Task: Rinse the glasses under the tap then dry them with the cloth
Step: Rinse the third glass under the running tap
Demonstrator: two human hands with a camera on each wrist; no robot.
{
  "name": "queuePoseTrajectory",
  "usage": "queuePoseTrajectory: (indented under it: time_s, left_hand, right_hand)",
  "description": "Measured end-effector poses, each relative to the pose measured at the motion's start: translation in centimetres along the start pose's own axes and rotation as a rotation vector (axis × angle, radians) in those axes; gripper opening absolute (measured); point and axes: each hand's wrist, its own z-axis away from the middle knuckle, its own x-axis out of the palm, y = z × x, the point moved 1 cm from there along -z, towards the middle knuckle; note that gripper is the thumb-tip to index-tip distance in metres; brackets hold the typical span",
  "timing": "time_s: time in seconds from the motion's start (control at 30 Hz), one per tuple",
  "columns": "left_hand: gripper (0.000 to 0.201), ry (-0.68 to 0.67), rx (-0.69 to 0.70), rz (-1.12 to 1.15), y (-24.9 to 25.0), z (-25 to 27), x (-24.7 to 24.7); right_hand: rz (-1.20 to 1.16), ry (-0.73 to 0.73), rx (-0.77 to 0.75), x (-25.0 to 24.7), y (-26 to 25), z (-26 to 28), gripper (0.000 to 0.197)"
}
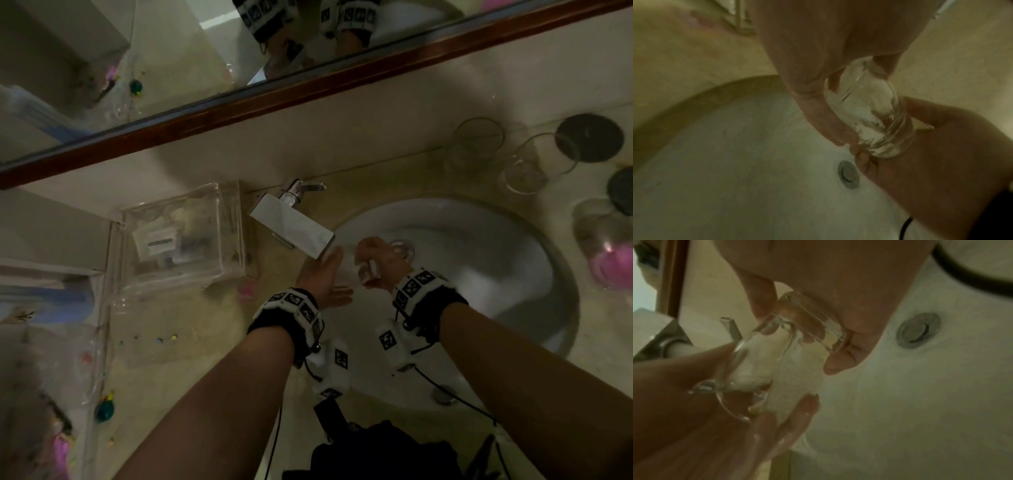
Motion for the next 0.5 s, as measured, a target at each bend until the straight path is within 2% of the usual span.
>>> queuePoseTrajectory:
  time_s: [0.03,0.1,0.13,0.2,0.27,0.33,0.43,0.5]
  left_hand:
    - [0.009,0.007,0.015,0.042,0.0,-0.1,-0.2]
    - [0.005,0.025,0.07,0.073,-0.3,-0.6,-0.6]
    - [0.013,0.033,0.096,0.062,-0.4,-0.8,-0.8]
    - [0.04,0.058,0.135,0.033,-0.8,-1.3,-1.2]
    - [0.054,0.073,0.167,-0.021,-1.1,-1.5,-1.6]
    - [0.058,0.079,0.19,-0.026,-1.4,-1.7,-2.1]
    - [0.053,0.065,0.121,0.085,-1.5,-1.4,-2.1]
    - [0.048,0.07,0.065,0.163,-1.3,-1.1,-2.0]
  right_hand:
    - [0.014,-0.004,-0.007,0.2,0.0,-0.1,0.035]
    - [0.064,-0.017,-0.004,0.7,-0.1,-0.5,0.035]
    - [0.061,-0.013,0.025,1.1,-0.3,-0.5,0.036]
    - [-0.048,0.003,0.167,1.5,-0.7,-0.6,0.037]
    - [-0.041,-0.004,0.28,1.7,-0.9,-0.9,0.033]
    - [0.001,-0.024,0.27,1.9,-1.1,-0.9,0.021]
    - [-0.031,-0.029,0.137,2.0,-0.9,-1.1,0.041]
    - [-0.011,-0.053,0.087,2.0,-0.8,-0.8,0.038]
